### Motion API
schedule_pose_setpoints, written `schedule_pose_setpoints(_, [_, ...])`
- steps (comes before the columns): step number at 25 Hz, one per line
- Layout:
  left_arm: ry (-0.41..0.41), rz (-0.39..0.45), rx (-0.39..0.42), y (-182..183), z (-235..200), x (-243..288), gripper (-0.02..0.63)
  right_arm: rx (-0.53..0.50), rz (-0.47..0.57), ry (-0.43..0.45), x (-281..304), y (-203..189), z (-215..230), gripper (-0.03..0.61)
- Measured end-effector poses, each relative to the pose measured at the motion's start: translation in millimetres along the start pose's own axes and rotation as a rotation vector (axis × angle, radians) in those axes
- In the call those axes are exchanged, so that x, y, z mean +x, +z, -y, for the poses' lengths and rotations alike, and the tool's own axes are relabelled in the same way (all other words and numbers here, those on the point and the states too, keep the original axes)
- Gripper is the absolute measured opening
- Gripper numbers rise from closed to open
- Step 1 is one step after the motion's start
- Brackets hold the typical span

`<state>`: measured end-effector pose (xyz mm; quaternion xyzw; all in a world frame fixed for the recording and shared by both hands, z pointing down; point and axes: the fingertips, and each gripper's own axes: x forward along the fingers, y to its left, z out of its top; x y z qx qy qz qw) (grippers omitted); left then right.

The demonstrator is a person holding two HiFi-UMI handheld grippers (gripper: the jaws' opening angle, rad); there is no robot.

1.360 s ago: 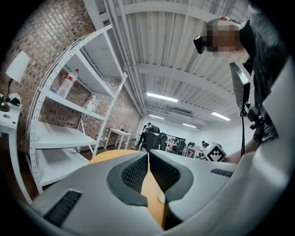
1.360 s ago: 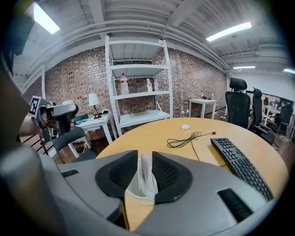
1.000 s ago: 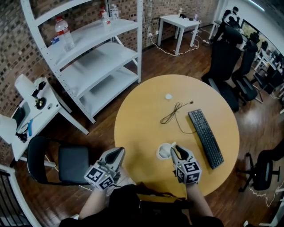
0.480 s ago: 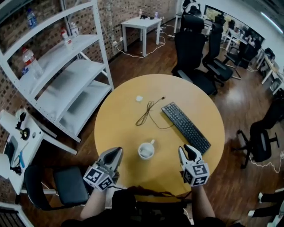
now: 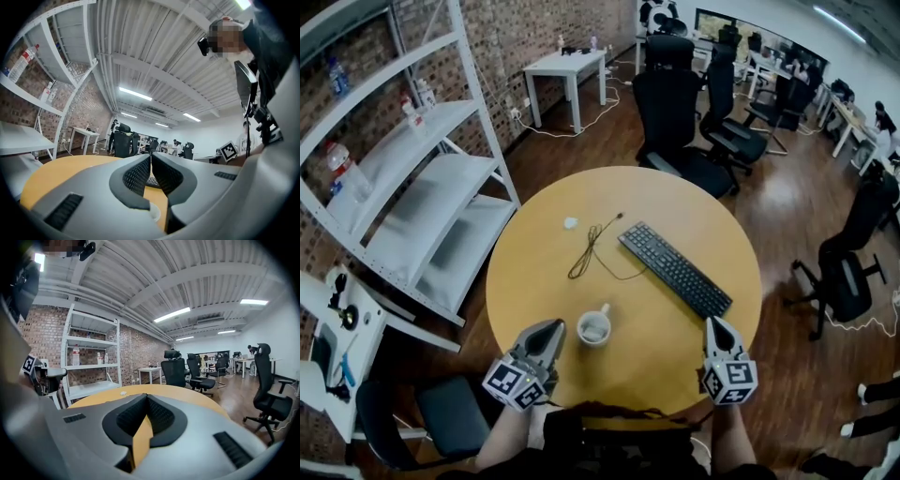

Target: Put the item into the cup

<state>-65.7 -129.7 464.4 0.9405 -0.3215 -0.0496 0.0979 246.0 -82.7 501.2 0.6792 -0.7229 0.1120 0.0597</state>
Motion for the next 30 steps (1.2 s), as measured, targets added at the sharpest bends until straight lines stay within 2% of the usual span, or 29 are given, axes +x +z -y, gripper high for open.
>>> schedule_pose_setpoints(16, [0.072,0.007,-0.001,-2.6,-9.5,-17.3,0.005,-0.049,-0.019,0.075,12.9,0.1,-22.3,0.009])
schedule_pose_setpoints(30, [0.083,0.014,0.002,-0.3,-15.3,-21.1,0.005,-0.060,-0.003,0.075,14.8,2.1,-27.3,0.009])
